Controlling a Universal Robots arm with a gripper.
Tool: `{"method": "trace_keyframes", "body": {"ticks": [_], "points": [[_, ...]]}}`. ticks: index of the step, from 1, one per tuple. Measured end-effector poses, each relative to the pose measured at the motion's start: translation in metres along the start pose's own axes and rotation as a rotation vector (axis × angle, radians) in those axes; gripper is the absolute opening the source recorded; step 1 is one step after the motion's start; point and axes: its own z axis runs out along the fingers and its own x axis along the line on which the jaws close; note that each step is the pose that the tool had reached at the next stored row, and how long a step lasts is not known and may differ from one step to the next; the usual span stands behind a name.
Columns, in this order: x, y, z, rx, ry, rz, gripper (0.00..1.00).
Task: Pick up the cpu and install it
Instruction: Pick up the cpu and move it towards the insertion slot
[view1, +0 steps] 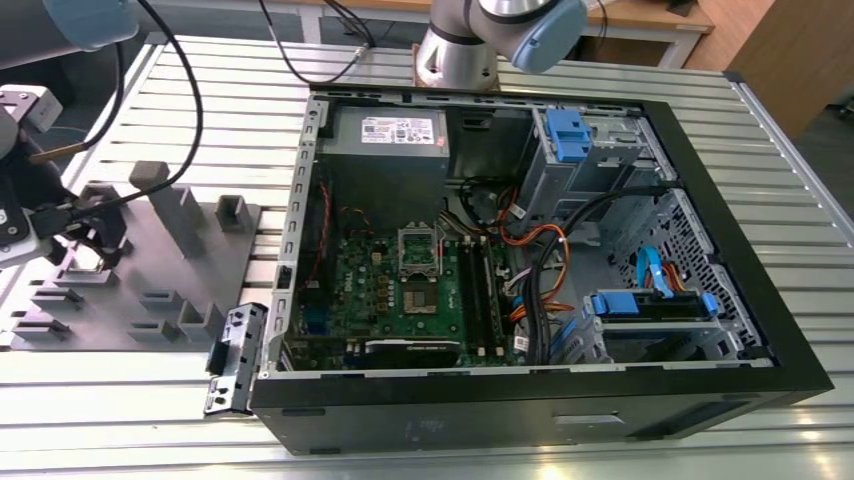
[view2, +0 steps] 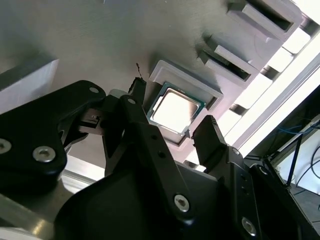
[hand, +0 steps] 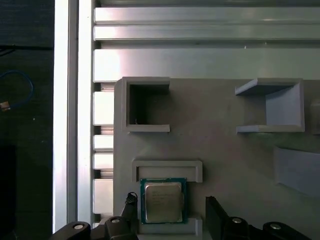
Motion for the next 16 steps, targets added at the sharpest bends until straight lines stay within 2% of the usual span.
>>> {"method": "trace_keyframes", "body": {"ticks": [9, 16], "points": [[0.0027, 0.0026, 0.0076, -0.0001, 0.0008, -0.023, 0.65], [0.003, 0.0028, 0.009, -0.0001, 0.001, -0.027, 0.65]]}}
